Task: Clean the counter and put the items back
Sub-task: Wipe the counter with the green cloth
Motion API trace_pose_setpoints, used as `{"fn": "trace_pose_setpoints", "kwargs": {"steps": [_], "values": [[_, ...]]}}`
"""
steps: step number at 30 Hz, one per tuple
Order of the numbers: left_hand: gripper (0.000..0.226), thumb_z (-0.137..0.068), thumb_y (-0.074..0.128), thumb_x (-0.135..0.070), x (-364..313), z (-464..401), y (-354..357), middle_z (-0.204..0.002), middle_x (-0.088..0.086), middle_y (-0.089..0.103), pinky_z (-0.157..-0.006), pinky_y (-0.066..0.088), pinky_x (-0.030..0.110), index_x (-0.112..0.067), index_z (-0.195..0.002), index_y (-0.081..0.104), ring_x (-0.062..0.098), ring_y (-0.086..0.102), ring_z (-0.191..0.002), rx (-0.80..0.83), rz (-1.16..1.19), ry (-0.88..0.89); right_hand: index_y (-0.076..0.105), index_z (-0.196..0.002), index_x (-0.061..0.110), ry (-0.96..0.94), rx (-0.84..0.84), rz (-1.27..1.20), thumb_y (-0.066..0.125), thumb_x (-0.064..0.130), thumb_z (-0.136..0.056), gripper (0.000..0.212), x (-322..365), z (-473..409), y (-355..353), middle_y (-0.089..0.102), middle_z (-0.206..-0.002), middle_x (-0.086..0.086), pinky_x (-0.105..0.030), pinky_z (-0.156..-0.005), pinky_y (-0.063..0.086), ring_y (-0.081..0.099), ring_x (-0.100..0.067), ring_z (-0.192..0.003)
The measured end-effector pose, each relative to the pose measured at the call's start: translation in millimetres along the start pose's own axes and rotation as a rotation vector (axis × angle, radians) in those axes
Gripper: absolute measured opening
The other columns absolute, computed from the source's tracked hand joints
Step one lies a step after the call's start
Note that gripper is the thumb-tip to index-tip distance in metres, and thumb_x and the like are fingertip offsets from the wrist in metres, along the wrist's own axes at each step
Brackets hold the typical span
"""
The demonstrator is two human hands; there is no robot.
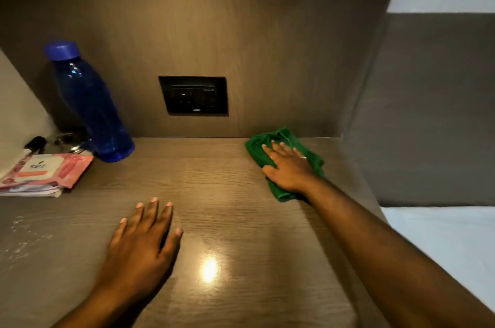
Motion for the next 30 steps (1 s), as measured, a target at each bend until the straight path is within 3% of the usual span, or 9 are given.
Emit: {"fn": "trace_pose_setpoints", "kwargs": {"steps": [2,7,13,15,18,21,25,27,30], "values": [[0.075,-0.083,0.003,-0.071,0.1,-0.6,0.2,-0.161,-0.009,0.0,-0.118,0.005,0.04,-0.039,-0.15,0.006,0.006,-0.007,-0.143,0.008,-0.012,0.0,0.018,-0.154,0.028,0.006,0.018,-0.023,0.042,0.051,-0.094,0.069,-33.6,10.1,-10.5,0.011,-0.164,-0.003,-0.041,-0.12,0.006,0.009,-0.021,-0.151],[0.072,-0.085,0.007,-0.07,-1.4,1.3,2.2,-0.16,-0.009,0.003,-0.118,0.007,0.041,-0.038,-0.15,0.008,0.011,-0.002,-0.146,-0.001,-0.033,-0.008,0.017,-0.155,0.02,0.422,-0.074,-0.128,0.04,0.056,-0.093,0.075,-131.0,25.1,-29.8,0.009,-0.164,-0.008,-0.043,-0.121,0.014,0.01,-0.027,-0.15],[0.072,-0.086,0.007,-0.068,-3.4,1.5,1.2,-0.161,-0.008,0.005,-0.118,0.008,0.042,-0.036,-0.151,0.009,0.013,0.0,-0.147,-0.017,-0.035,-0.004,0.019,-0.154,0.014,0.699,-0.204,-0.222,0.035,0.056,-0.089,0.079,-123.8,16.2,-28.0,0.02,-0.161,-0.012,-0.05,-0.115,0.027,0.025,-0.034,-0.144],[0.072,-0.086,0.006,-0.068,-5.9,2.2,1.3,-0.161,-0.008,0.005,-0.118,0.008,0.041,-0.036,-0.151,0.009,0.013,0.001,-0.147,-0.026,-0.034,-0.007,0.016,-0.154,0.008,0.807,-0.205,-0.188,0.035,0.056,-0.09,0.082,-114.1,20.0,-30.1,0.019,-0.161,-0.017,-0.05,-0.117,0.021,0.02,-0.035,-0.146],[0.071,-0.087,0.007,-0.066,-4.1,0.7,2.1,-0.161,-0.006,0.004,-0.117,0.007,0.041,-0.035,-0.151,0.008,0.015,0.001,-0.147,-0.008,-0.05,-0.003,0.009,-0.155,0.007,0.681,-0.152,-0.088,0.032,0.056,-0.093,0.082,-55.2,20.5,-23.3,0.004,-0.163,-0.019,-0.048,-0.121,0.006,0.004,-0.035,-0.15],[0.072,-0.086,0.007,-0.067,-1.6,0.1,3.7,-0.161,-0.006,0.004,-0.117,0.007,0.043,-0.035,-0.151,0.008,0.015,0.001,-0.147,-0.001,-0.047,-0.002,0.006,-0.155,0.014,0.254,-0.023,-0.079,0.028,0.059,-0.092,0.081,49.7,20.4,8.6,-0.003,-0.164,-0.014,-0.048,-0.119,-0.005,-0.003,-0.032,-0.15],[0.074,-0.085,0.006,-0.068,-1.0,-0.2,1.4,-0.161,-0.003,0.011,-0.117,0.011,0.045,-0.034,-0.15,0.013,0.018,0.008,-0.147,0.001,-0.064,-0.006,0.014,-0.155,0.023,-0.138,0.111,-0.044,0.03,0.06,-0.09,0.076,92.8,45.6,18.4,0.005,-0.165,-0.006,-0.041,-0.118,0.0,0.004,-0.025,-0.151],[0.073,-0.086,0.008,-0.068,-1.8,-0.1,0.1,-0.16,-0.002,0.013,-0.117,0.012,0.047,-0.033,-0.15,0.015,0.02,0.009,-0.147,-0.003,-0.07,0.007,0.015,-0.155,0.027,-0.11,0.095,-0.037,0.035,0.056,-0.095,0.07,45.9,57.7,6.4,0.007,-0.165,-0.003,-0.039,-0.119,0.002,0.007,-0.022,-0.151],[0.071,-0.088,0.009,-0.066,-1.4,0.5,0.5,-0.16,0.0,0.014,-0.117,0.012,0.047,-0.032,-0.15,0.016,0.021,0.009,-0.147,-0.008,-0.068,0.016,0.015,-0.155,0.023,0.174,0.033,-0.026,0.034,0.052,-0.098,0.067,-36.6,87.6,-13.3,0.008,-0.164,-0.005,-0.038,-0.12,0.006,0.009,-0.023,-0.151]]}}
Point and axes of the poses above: each hand's wrist, its own z-axis away from the middle knuckle, its own y-axis out of the palm, x = y × z, the point moved 3 cm from there along -z, towards the middle knuckle
